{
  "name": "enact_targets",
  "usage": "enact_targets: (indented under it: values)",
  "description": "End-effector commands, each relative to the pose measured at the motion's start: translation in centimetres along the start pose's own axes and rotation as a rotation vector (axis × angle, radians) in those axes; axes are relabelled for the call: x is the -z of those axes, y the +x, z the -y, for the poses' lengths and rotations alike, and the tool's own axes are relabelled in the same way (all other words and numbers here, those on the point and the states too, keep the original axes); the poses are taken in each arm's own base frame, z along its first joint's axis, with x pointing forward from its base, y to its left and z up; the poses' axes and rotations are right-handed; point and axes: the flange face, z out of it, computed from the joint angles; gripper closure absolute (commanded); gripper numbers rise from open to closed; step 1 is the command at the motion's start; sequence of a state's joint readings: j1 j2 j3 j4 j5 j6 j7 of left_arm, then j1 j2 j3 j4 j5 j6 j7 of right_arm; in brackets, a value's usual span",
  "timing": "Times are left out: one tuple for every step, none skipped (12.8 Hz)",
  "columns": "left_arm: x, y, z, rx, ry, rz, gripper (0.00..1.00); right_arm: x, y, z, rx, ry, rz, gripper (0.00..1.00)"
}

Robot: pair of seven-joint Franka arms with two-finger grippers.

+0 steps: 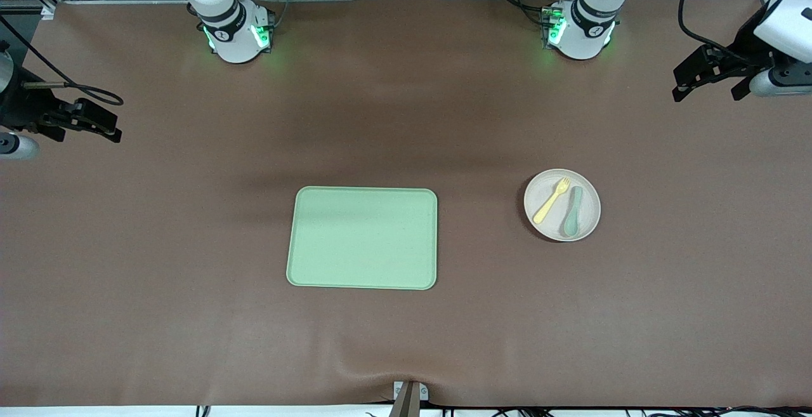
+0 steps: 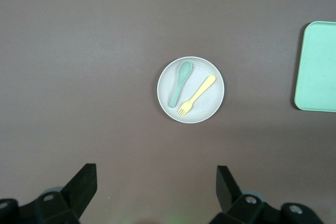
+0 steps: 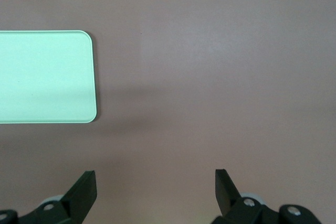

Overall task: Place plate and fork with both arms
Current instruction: 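Reach the left gripper toward the rim of the white plate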

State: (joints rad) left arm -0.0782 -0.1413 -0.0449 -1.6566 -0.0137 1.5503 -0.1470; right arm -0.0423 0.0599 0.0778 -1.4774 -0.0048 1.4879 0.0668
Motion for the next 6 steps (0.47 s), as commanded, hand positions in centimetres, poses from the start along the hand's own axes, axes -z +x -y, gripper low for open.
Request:
enact_targets:
  values:
    - [0.2,0.4,-0.1,-0.018,0.013,0.01,0.0,0.2,-0.4,-0.7,0.008,0.011,0.002,0.0]
    - [0.3,0.4,-0.3,-0.019,0.006,0.008,0.0,0.2,-0.4,-0.7,0.008,0.013,0.002,0.0]
    - [0.0,0.8,-0.4,-0.021,0.008,0.014,0.0,0.2,-0.4,-0.7,0.008,0.011,0.002,0.0]
    - [0.1,1.6,-0.3,-0.019,0.011,0.008,0.0,0.1,-0.3,-0.7,0.009,0.013,0.003,0.0]
    - [-1.1,3.1,0.3,-0.015,0.007,0.026,0.0,0.2,-0.4,-0.7,0.009,0.011,0.002,0.0]
    - [-2.8,4.2,0.6,-0.03,-0.005,0.057,0.0,0.2,-0.4,-0.7,0.009,0.013,0.002,0.0]
